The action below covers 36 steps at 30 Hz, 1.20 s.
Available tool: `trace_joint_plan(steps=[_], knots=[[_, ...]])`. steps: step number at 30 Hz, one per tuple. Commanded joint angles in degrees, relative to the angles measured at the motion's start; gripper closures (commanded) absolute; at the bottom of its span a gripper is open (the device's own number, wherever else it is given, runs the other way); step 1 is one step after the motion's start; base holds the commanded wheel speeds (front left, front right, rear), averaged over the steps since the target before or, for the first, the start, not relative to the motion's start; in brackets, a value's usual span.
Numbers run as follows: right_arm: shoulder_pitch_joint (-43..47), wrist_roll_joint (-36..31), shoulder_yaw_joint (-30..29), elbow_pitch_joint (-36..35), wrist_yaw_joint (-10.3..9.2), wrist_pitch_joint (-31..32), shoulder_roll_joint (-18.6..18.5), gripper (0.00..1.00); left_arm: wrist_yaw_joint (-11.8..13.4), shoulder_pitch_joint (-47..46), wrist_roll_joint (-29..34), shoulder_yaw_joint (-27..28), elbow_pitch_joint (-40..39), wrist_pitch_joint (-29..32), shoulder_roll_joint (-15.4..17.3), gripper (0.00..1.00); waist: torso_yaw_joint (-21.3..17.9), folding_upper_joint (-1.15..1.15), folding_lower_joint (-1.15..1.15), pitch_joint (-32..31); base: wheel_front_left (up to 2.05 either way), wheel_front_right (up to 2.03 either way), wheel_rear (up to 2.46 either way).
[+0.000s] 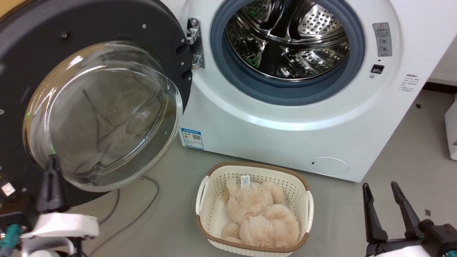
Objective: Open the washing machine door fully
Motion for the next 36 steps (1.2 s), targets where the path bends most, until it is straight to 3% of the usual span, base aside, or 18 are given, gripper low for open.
trace_joint_plan(steps=[1,4,5,6,23,36], knots=[[0.7,0.2,-0.1,-0.3,0.05,-0.2,0.1,0.0,-0.1,0.7,0.2,-0.3,-0.3,-0.1,-0.1,1.0,-0.3,0.0,0.0,-0.2,0.0,0.0,0.0],[1.1,0.3,-0.3,-0.5,0.05,-0.2,0.1,0.0,-0.5,2.5,0.5,-3.5,-2.2,-0.1,-1.1,1.0,-1.6,0.0,0.0,-1.0,0.0,0.0,0.0],[1.1,0.3,-0.3,-0.5,0.05,-0.2,0.1,0.0,-0.6,2.9,0.6,-4.2,-2.6,-0.1,-1.3,0.89,-2.1,0.0,0.0,-1.1,0.0,0.0,0.0],[1.2,0.3,-0.3,-0.5,0.05,-0.2,0.1,0.0,-0.6,3.3,0.9,-4.8,-3.0,-0.1,-1.4,0.0,-2.6,0.0,0.0,-1.2,0.0,0.0,0.0],[1.7,0.2,-0.8,-1.3,0.05,-0.2,0.1,0.0,-0.5,7.8,0.7,-11.7,-5.3,-0.1,-2.9,0.0,-11.9,0.0,0.0,-1.5,0.0,0.0,0.0],[2.0,0.7,0.1,-1.5,0.05,-0.2,0.1,0.0,1.1,9.5,0.6,-13.4,-2.4,-0.1,-3.1,0.0,-15.4,0.0,0.0,-2.3,0.0,0.0,0.0]])
